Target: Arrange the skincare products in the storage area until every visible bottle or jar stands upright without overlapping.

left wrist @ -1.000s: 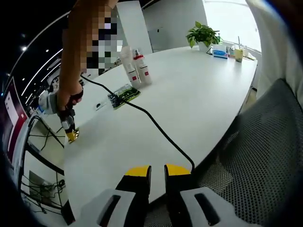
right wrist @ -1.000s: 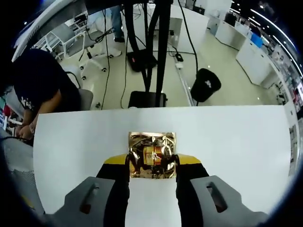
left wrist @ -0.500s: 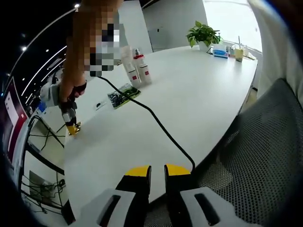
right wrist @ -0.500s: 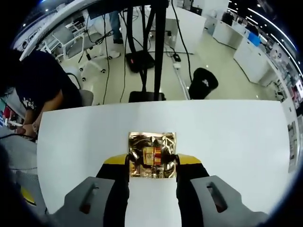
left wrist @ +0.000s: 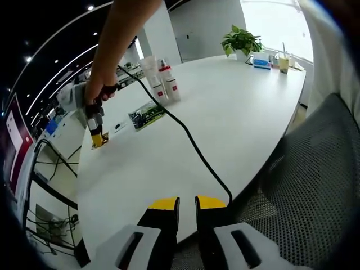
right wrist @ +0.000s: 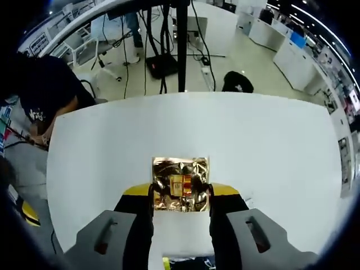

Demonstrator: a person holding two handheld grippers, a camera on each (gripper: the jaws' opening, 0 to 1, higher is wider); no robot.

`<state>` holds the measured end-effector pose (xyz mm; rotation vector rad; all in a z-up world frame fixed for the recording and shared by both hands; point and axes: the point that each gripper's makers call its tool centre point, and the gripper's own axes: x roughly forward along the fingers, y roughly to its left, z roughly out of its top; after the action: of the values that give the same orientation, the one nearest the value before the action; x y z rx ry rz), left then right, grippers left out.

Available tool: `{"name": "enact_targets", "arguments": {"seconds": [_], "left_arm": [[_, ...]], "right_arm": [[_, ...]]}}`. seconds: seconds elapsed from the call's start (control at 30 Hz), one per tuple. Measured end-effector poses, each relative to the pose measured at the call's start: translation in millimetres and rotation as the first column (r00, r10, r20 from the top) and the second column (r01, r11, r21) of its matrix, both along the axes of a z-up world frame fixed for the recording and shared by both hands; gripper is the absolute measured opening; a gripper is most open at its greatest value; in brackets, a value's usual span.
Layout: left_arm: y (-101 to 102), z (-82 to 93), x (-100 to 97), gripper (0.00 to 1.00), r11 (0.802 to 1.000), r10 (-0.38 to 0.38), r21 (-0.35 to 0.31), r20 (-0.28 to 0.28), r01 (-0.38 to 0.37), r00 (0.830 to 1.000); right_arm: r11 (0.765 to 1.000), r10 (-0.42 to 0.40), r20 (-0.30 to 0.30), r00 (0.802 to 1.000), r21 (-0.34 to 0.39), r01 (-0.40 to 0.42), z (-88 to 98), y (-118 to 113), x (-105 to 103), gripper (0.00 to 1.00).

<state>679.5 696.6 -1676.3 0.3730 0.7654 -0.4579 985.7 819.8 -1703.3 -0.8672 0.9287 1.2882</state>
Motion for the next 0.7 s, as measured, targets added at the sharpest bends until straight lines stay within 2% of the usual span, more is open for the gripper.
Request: {"name": "enact_targets", "arguments": {"seconds": [0.4,0.7], "left_arm": [[1,-1.7,-0.7,0.12,1.0,0.002,0.004,-0.007,-0.002,1.0],[2,-2.2,-1.1,0.12,1.0,0.004,0.005,-0.008,-0.004,1.0]], "right_arm": [[0.992,0.043,-0.011,0.999,-0.114,-0.044,-19.7,-43,-7,0.36],[0.986,0.019,-0.012,1.0,-0.164,-0.021,-25.7,-67,-4,0.36]]}}
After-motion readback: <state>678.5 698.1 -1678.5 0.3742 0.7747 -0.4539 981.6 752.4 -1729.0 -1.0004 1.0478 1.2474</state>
